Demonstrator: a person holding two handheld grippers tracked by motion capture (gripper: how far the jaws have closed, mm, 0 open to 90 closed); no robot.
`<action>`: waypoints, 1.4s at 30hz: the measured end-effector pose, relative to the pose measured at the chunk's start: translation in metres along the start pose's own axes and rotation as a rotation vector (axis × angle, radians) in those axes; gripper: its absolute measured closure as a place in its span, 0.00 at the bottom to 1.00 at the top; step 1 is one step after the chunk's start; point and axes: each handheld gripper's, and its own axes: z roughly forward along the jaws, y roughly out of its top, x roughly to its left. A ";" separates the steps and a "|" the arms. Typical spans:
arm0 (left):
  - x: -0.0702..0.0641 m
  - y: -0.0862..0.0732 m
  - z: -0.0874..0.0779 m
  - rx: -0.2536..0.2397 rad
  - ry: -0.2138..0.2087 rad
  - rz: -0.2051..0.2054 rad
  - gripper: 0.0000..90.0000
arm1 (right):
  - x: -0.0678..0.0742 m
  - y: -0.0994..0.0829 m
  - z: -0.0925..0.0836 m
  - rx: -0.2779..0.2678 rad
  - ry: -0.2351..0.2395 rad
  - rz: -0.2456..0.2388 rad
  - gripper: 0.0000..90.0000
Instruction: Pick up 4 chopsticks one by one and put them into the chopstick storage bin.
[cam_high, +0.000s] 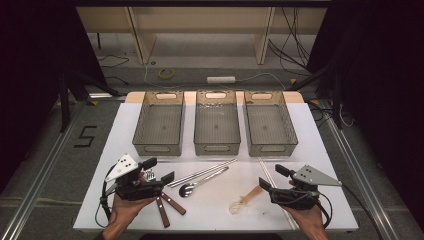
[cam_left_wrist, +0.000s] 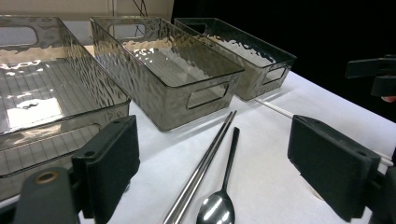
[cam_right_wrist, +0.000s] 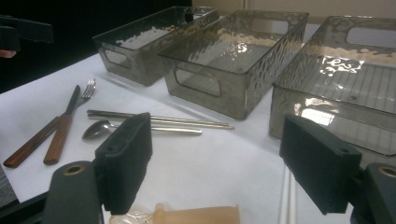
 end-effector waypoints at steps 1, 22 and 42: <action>0.000 0.000 0.000 0.000 0.000 0.000 0.18 | 0.000 0.001 0.000 0.003 0.000 0.001 0.30; 0.000 0.000 0.001 0.003 0.002 0.005 0.18 | -0.017 0.030 -0.003 0.380 -0.089 -0.075 0.37; 0.000 0.001 0.000 -0.007 -0.001 0.005 0.18 | -0.038 0.016 0.028 0.817 -0.139 -0.066 0.56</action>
